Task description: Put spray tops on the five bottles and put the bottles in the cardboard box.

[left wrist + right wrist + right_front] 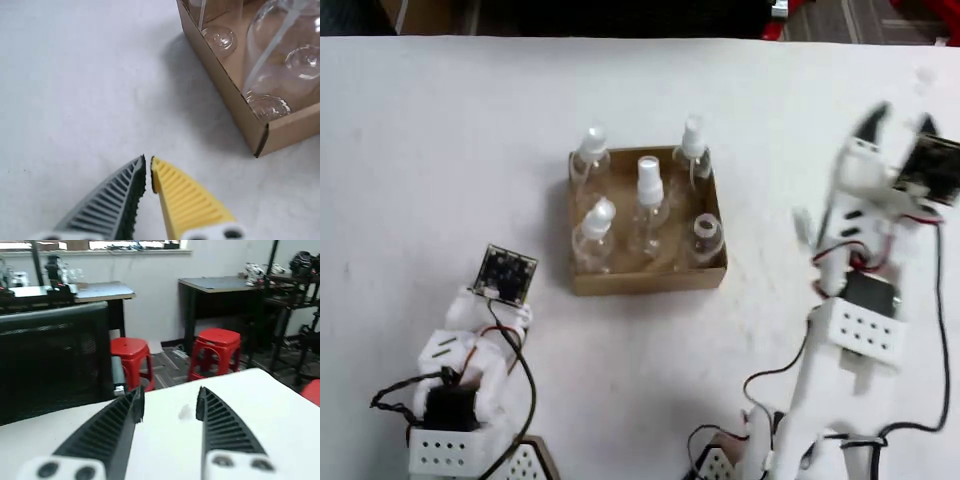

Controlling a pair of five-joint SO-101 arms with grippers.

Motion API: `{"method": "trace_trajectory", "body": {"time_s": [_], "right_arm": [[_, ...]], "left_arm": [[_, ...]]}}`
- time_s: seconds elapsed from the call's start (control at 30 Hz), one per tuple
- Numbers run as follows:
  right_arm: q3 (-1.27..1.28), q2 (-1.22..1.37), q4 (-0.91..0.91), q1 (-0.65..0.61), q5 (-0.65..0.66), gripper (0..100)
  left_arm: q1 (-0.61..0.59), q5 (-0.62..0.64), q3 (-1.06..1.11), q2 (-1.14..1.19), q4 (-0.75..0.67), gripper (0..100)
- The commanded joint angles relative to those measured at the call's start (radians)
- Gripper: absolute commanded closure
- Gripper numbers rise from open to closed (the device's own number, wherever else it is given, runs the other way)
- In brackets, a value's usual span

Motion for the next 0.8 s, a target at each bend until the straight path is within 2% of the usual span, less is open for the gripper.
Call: {"method": "trace_trajectory", "body": {"time_s": [0.0, 0.23, 0.33, 0.47, 0.6, 0.77], "right_arm": [[-0.017, -0.028, 0.044, 0.091, -0.006, 85.4], [-0.051, -0.022, 0.165, 0.142, -0.005, 85.4], [-0.184, 0.048, 0.354, 0.12, -0.003, 85.4], [-0.456, 0.245, 0.705, 0.07, -0.002, 85.1], [-0.718, 0.47, 1.03, 0.013, 0.124, 85.4], [-0.962, 0.707, 1.237, -0.004, 0.276, 85.4]], "left_arm": [[0.005, -0.008, -0.002, -0.012, 0.005, 98], [0.005, -0.008, -0.002, -0.012, 0.005, 98], [0.004, -0.008, -0.002, -0.012, 0.005, 98], [0.004, -0.008, -0.002, -0.012, 0.005, 98], [0.004, -0.008, -0.002, -0.012, 0.005, 98], [0.007, -0.008, -0.002, -0.012, 0.005, 98]]}}
